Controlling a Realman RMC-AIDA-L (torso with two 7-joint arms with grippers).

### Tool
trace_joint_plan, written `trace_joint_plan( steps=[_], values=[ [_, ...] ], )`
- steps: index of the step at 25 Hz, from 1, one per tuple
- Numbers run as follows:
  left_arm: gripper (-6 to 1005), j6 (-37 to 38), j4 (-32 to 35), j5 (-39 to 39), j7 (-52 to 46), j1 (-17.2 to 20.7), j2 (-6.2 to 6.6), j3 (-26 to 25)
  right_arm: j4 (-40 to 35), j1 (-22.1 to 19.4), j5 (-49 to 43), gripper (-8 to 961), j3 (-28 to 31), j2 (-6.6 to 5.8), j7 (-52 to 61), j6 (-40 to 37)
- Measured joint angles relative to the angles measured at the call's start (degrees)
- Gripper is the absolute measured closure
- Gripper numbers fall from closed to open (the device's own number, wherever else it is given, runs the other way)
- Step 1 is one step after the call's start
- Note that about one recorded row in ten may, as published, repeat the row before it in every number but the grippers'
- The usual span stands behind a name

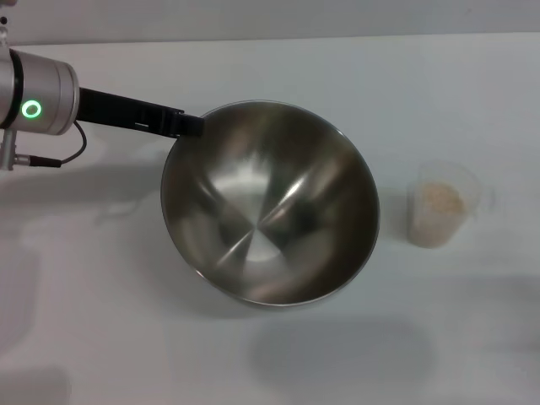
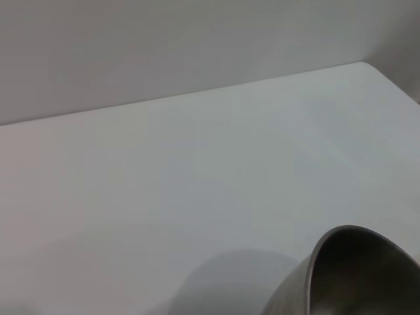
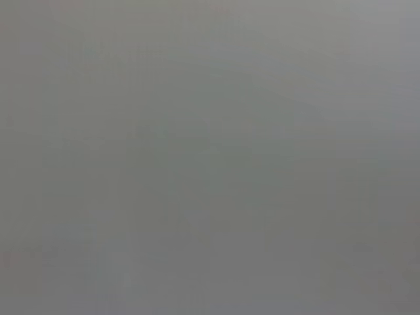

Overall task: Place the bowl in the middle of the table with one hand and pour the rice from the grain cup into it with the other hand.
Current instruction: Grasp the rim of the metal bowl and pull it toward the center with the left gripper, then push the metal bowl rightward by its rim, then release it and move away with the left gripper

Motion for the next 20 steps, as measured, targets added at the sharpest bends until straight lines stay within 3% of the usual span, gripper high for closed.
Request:
trace_joint_plan(
  steps=[4, 20],
  values=[
    [962, -2.8, 3.3, 0.0, 1.4, -3.0, 0.22, -3.5, 0.0, 0.2, 0.0, 107, 0.0, 0.00, 0.0, 0.0],
    [957, -5.6, 11.0, 0.0, 2.1, -9.2, 2.43, -6.1, -0.3, 0.2, 0.0, 106, -0.2, 0.09, 0.0, 1.3]
  ],
)
